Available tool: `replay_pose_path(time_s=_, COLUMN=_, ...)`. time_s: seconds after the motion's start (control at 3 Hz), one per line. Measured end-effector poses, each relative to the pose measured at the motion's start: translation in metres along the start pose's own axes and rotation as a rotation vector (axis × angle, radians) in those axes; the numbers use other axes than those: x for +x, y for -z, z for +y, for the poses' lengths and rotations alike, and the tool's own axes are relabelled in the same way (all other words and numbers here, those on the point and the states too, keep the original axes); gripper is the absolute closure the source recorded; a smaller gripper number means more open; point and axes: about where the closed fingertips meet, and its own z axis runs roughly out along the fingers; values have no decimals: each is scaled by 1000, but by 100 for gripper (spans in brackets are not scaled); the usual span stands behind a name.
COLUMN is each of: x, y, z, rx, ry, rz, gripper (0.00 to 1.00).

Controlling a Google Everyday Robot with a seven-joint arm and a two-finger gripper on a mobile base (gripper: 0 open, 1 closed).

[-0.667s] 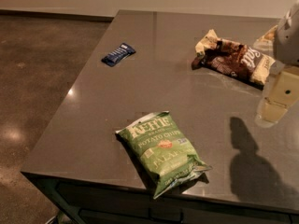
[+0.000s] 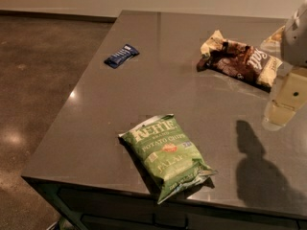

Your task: Move brown chip bag near green jalapeno chip bag

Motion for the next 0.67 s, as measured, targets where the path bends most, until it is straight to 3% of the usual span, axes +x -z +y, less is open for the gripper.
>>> replay_pose_path(time_s=0.33, x=-19, y=-27, z=-47, rx=-37, ry=-11, rz=-22, gripper=0)
replay_pose_path(time_s=0.67, x=-28, y=-49, z=-86, rx=-28, ry=-33, rz=-25, gripper=0)
